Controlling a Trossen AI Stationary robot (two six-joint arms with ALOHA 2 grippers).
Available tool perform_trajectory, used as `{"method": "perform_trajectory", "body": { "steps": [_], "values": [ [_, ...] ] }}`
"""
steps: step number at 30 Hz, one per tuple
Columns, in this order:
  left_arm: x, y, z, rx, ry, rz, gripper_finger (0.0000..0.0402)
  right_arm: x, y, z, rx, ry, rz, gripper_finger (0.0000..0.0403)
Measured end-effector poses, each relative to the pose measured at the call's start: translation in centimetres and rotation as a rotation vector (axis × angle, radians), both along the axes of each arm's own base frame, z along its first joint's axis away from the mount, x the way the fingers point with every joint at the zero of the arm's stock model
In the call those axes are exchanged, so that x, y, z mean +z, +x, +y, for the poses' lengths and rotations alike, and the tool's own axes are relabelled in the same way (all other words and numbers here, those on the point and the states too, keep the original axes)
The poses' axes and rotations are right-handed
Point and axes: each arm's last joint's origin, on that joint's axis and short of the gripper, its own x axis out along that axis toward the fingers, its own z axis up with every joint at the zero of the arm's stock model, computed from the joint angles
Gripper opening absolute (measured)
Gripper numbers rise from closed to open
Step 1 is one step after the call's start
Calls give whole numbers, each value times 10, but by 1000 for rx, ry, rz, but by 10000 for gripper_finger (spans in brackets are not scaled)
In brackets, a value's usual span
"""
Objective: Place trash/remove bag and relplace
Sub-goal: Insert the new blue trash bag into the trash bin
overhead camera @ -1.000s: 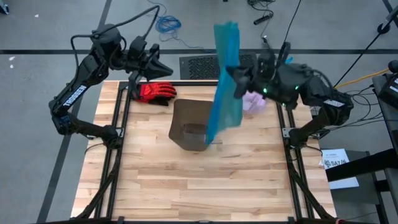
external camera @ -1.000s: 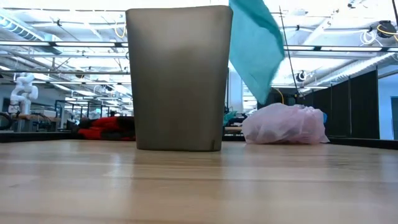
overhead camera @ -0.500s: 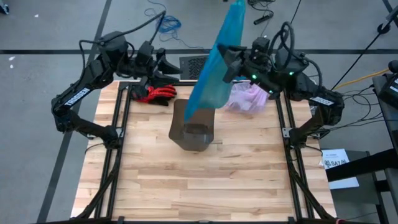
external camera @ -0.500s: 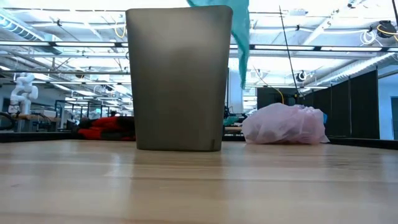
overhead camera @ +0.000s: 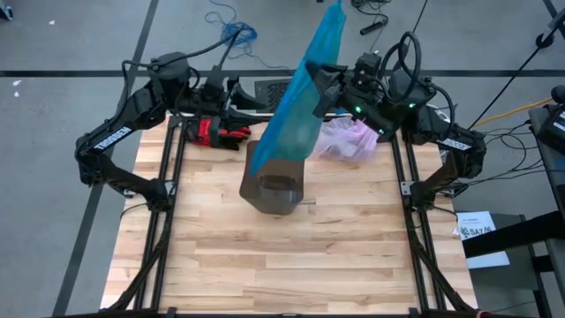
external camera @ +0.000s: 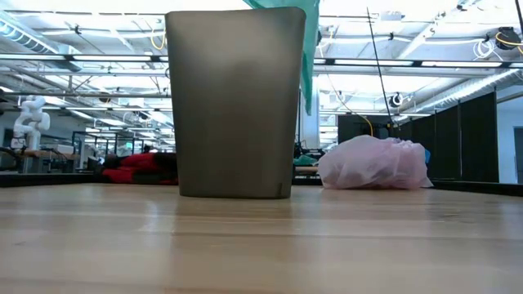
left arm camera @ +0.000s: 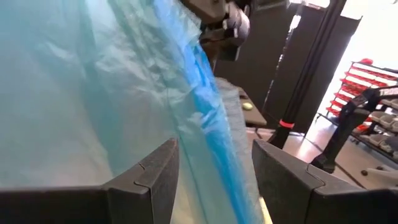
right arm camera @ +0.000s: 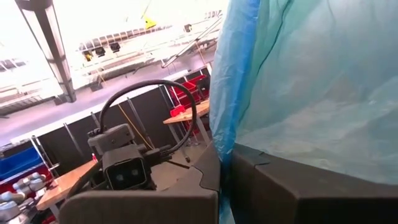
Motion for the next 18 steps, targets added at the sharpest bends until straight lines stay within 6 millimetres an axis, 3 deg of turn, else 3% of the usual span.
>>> {"method": "perform_trajectory", "body": {
  "steps": [13, 18],
  "values": [
    [-11, 20, -5, -35, -41, 52, 196, -3, 11, 0, -3, -15, -5, 0],
    [-12, 20, -1, 47, -38, 59, 161, -3, 11, 1, 0, -18, -6, 0]
  ]
}}
